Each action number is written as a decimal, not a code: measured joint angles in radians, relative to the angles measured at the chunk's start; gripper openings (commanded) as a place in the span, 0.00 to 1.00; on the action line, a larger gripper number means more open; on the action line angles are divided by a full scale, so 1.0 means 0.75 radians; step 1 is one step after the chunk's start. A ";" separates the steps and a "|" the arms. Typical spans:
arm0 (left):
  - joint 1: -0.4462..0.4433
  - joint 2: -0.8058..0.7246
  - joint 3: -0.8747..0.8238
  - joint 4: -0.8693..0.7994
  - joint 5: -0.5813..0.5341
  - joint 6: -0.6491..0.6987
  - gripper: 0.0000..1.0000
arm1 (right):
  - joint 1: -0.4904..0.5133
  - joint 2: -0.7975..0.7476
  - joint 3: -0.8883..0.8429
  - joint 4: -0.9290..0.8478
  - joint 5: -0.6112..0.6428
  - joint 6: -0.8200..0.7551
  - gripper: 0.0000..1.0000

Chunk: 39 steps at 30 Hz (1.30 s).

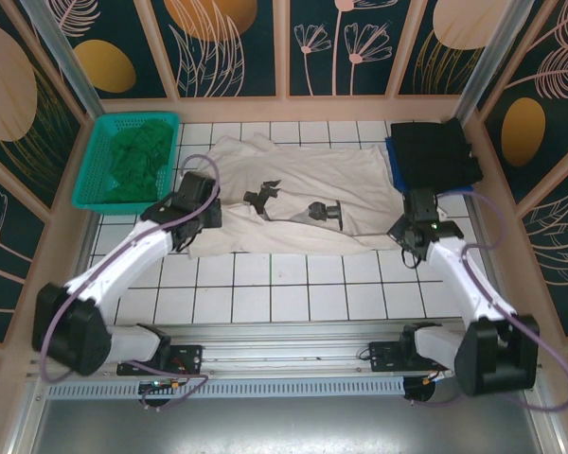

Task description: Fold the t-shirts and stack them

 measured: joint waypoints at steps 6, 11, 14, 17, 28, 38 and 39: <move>0.000 -0.260 -0.188 -0.100 0.036 -0.106 0.00 | 0.000 -0.202 -0.146 -0.065 0.047 0.112 0.00; 0.000 -0.373 -0.292 -0.140 0.130 -0.167 0.00 | 0.000 -0.293 -0.175 -0.111 0.040 0.147 0.00; 0.000 -0.484 -0.315 -0.178 0.153 -0.196 0.00 | 0.000 -0.358 -0.178 -0.132 0.041 0.166 0.00; 0.000 -0.588 -0.317 -0.192 0.183 -0.224 0.00 | 0.000 -0.413 -0.181 -0.159 0.042 0.192 0.07; 0.000 -0.700 -0.276 -0.272 0.179 -0.280 0.49 | 0.000 -0.467 -0.079 -0.168 0.003 0.198 0.37; 0.000 -0.038 -0.003 0.066 0.183 -0.193 0.44 | 0.182 0.243 0.062 0.289 -0.203 0.014 0.44; 0.001 0.103 0.054 0.110 0.179 -0.176 0.44 | 0.200 0.351 0.091 0.323 -0.216 -0.006 0.44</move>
